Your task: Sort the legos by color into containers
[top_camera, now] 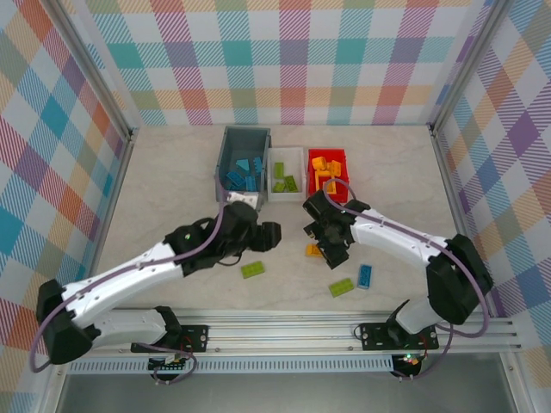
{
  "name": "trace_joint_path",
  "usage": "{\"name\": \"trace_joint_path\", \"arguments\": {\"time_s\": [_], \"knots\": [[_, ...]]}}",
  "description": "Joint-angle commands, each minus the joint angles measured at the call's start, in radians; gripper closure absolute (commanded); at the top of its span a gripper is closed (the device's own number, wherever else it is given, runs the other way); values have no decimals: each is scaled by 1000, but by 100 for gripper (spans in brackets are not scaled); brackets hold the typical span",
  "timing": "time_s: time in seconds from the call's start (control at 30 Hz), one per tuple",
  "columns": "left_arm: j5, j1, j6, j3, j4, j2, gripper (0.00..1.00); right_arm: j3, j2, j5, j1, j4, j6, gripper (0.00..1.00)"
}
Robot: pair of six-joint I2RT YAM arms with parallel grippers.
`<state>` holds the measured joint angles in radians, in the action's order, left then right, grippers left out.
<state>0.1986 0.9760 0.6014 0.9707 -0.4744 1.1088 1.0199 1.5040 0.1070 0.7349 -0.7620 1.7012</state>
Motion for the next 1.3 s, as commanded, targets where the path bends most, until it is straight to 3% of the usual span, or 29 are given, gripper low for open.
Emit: {"name": "trace_joint_path", "arguments": {"time_s": [0.0, 0.2, 0.43, 0.7, 0.77, 0.87, 1.07, 1.27], "knots": [[33, 65, -9, -80, 109, -96, 37, -25, 51, -118, -34, 70, 208, 15], [1, 90, -10, -138, 64, -215, 36, -43, 124, -163, -80, 156, 275, 16], [7, 95, -5, -122, 44, -216, 36, -74, 180, -173, -115, 238, 294, 23], [26, 106, -16, -101, 31, -196, 38, -87, 165, -173, -120, 223, 250, 60], [28, 107, -16, -97, 33, -191, 38, -67, 131, -148, -118, 208, 181, 72], [27, 107, -16, -79, 36, -159, 38, 48, 81, -63, -92, 77, 31, 76], [35, 107, -3, 16, 30, -44, 38, 169, -51, 177, -122, -22, -268, 76], [-1, 107, -25, 146, 58, 99, 37, 400, 76, 272, -205, -63, -772, 76]]}}
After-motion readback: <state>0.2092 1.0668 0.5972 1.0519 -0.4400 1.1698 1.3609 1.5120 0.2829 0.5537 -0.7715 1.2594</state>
